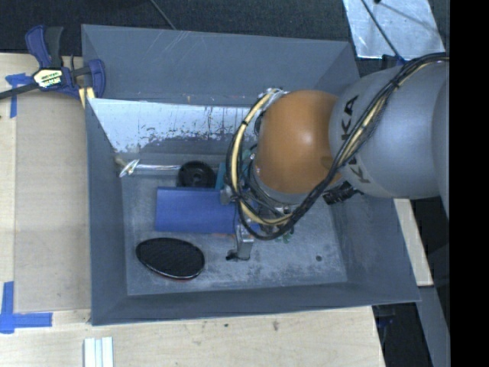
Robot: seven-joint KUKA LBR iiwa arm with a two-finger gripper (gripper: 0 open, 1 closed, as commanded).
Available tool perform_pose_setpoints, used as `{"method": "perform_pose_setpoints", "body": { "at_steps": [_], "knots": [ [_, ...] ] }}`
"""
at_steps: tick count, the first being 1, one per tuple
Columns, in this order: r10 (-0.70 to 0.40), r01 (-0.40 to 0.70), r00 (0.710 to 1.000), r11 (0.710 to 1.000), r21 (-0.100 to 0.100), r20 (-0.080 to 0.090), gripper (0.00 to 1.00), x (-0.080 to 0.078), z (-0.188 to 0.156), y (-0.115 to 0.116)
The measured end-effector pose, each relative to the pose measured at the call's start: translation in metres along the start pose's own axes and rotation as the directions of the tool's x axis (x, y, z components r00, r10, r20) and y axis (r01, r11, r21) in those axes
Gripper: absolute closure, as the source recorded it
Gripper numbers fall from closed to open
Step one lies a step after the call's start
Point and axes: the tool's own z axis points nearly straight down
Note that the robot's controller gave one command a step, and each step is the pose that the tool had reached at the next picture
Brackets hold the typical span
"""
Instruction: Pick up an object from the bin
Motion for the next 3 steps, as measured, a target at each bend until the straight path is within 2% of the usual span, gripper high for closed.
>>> {"method": "perform_pose_setpoints", "body": {
  "at_steps": [1, 2, 3],
  "knots": [
    [-0.022, 0.022, 1.0, 1.0, 0.002, -0.009, 0.0, -0.019, 0.006, 0.013],
    [0.044, -0.044, 0.999, 0.999, 0.001, -0.003, 0.0, -0.024, -0.002, 0.007],
    [0.048, -0.048, 0.999, 0.999, 0.0, 0.001, 0.0, -0.026, 0.059, 0.01]
  ]
}}
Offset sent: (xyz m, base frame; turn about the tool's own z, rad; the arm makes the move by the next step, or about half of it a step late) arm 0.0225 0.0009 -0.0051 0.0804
